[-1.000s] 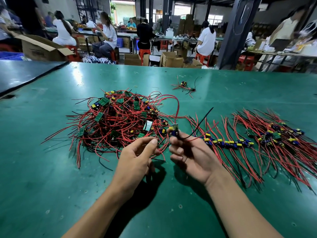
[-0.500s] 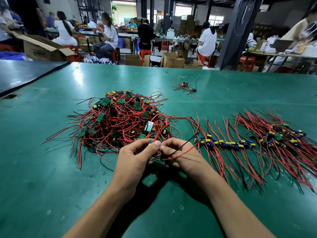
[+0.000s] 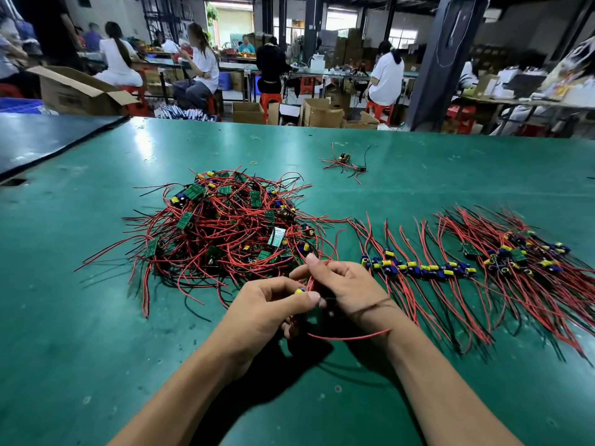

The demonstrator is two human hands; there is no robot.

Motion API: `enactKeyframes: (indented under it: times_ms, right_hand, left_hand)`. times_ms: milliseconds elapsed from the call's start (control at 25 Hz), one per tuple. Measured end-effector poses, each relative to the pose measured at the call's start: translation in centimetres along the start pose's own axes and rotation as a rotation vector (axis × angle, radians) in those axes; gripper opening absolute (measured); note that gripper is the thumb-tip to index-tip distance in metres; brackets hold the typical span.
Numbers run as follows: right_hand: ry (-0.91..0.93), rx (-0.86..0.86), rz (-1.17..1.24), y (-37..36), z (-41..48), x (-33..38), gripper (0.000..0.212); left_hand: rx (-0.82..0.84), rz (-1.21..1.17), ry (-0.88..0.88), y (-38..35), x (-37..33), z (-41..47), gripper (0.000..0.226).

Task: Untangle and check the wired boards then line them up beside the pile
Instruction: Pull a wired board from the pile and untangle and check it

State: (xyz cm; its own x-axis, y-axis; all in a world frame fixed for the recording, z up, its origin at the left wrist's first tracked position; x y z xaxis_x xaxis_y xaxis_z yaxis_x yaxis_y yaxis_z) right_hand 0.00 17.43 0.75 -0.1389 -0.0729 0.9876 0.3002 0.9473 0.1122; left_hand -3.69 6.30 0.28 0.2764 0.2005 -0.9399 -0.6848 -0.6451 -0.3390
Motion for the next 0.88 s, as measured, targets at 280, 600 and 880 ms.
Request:
enactKeyframes:
  times_ms: [280, 600, 880]
  right_hand:
    - [-0.015, 0.038, 0.142, -0.1, 0.0, -0.2, 0.034]
    - [0.015, 0.130, 0.189, -1.5, -0.1, -0.2, 0.037]
    - [0.020, 0.132, 0.068, -1.5, -0.4, -0.2, 0.029]
  left_hand:
    - [0.058, 0.008, 0.017, -0.5, -0.1, -0.2, 0.021]
    - [-0.061, -0.057, 0.025, 0.2, 0.3, 0.0, 0.017]
    - [-0.101, -0.044, -0.003, 0.4, 0.2, 0.0, 0.020]
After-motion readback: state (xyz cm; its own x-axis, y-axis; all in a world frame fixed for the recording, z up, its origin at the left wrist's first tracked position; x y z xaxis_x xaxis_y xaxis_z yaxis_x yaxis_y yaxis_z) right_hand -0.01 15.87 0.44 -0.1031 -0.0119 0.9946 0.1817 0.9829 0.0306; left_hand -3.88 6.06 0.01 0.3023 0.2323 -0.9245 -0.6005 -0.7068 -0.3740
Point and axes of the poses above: each hand's wrist, its own z-axis towards the middle knuckle, its own y-axis out of the back of the hand, x = y × z, the point moved 8 cm from there along z, towards the middle knuckle, and after that the axes turned 10 degrees about -z, right-handed, at the moved point
